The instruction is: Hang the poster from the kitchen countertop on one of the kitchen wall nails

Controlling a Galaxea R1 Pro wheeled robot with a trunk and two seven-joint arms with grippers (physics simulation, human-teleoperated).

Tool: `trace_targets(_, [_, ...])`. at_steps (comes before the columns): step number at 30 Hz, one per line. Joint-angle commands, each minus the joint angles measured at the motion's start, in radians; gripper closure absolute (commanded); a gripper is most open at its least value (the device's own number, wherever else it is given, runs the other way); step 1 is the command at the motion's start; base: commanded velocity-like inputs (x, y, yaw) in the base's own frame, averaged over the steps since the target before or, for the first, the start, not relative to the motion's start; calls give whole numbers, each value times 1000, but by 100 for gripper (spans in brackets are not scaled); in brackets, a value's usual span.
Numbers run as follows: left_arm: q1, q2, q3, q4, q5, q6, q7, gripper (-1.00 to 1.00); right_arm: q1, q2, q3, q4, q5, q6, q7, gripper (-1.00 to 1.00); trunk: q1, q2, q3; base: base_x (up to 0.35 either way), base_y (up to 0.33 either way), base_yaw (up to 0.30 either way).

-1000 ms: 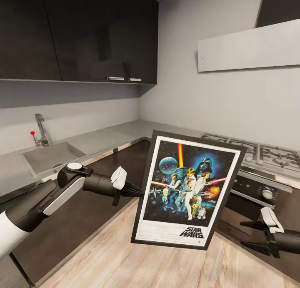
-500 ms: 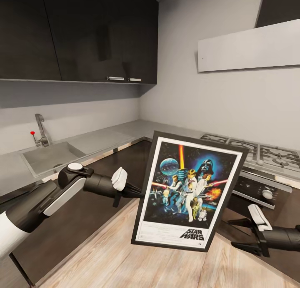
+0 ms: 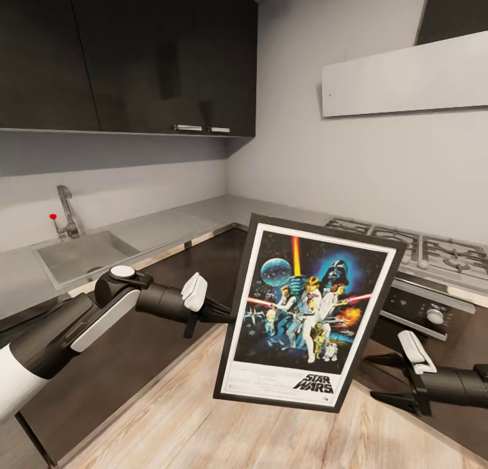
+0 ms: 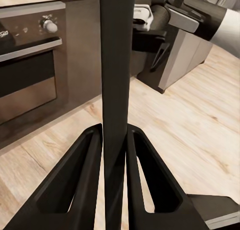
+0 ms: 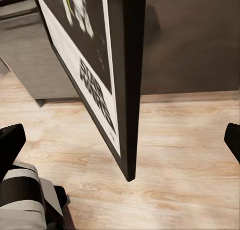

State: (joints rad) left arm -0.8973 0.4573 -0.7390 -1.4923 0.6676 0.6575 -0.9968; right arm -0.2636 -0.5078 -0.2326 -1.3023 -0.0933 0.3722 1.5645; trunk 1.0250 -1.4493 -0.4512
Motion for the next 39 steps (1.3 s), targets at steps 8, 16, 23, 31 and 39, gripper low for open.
trace_targets(8, [-2, 0, -3, 0, 9, 5, 1, 100, -15, 28, 18, 0, -1, 10, 1, -100, 0, -1, -1, 0, 0, 0])
trace_targets(16, [-1, 0, -3, -1, 10, 6, 1, 100, -35, 43, 49, 1, 0, 10, 0, -100, 0, -1, -1, 0, 0, 0])
trace_targets(23, [-1, 0, -3, -2, 10, 6, 1, 100, -37, 54, 51, 1, 0, 9, 0, -100, 0, -1, -1, 0, 0, 0])
trace_targets(31, [-1, 0, -3, -2, 10, 7, 1, 100, -37, 55, 52, 2, 0, 8, -1, 100, 0, -1, -1, 0, 0, 0])
trace_targets(39, [-1, 0, -2, -1, 10, 7, 1, 100, -37, 55, 52, 2, 0, 8, -1, 100, 0, -1, -1, 0, 0, 0])
